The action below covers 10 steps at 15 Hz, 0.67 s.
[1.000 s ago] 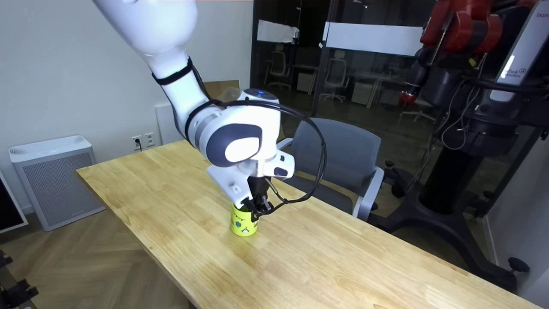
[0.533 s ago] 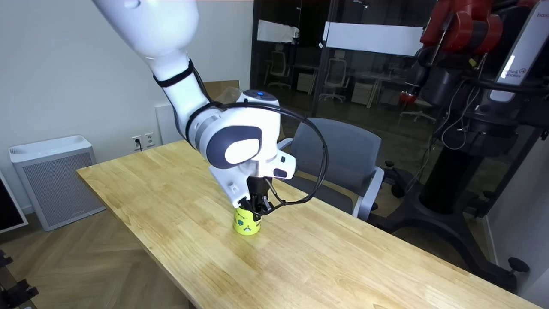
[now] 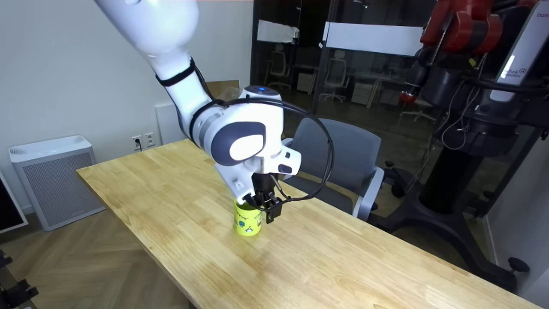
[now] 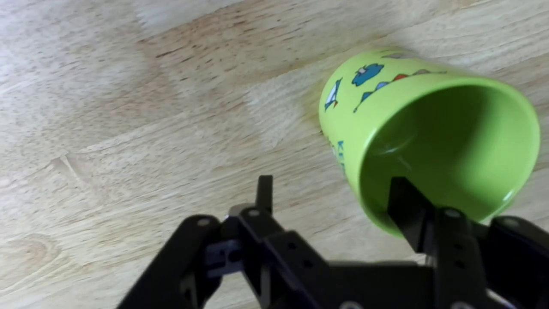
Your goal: Move the cup slightly up the table
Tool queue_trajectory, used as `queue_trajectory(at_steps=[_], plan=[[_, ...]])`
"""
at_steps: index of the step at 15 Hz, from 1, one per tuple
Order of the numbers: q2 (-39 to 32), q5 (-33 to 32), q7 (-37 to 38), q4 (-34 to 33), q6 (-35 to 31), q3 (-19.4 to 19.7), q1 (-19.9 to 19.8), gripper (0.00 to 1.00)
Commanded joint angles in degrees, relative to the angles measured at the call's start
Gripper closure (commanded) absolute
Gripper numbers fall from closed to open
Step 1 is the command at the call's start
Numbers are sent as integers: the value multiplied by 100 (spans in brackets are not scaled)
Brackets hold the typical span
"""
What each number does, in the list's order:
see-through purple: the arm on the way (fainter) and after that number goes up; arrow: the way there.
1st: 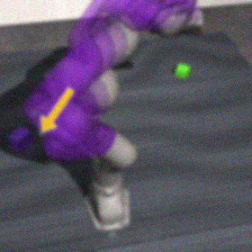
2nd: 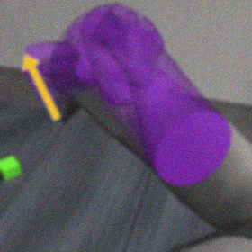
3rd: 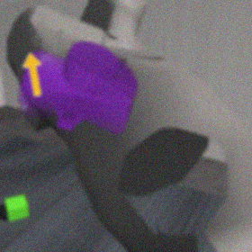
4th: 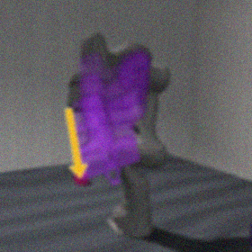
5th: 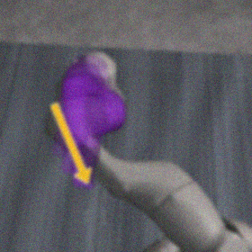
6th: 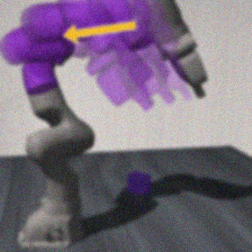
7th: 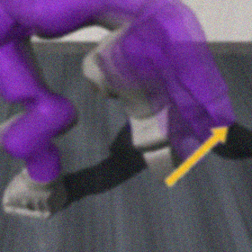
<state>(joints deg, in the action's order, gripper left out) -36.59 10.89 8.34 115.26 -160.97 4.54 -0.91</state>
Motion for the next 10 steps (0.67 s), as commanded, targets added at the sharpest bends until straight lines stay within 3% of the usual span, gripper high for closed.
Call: queue_trajectory(at_steps=[1,7,8,10], plan=[[344,-183,430,163,48,254,217,2],[1003,-211,661,360,1007,315,205,0],[635,-167,351,141,685,131,50,0],[834,-169,415,210,915,157,45,0]])
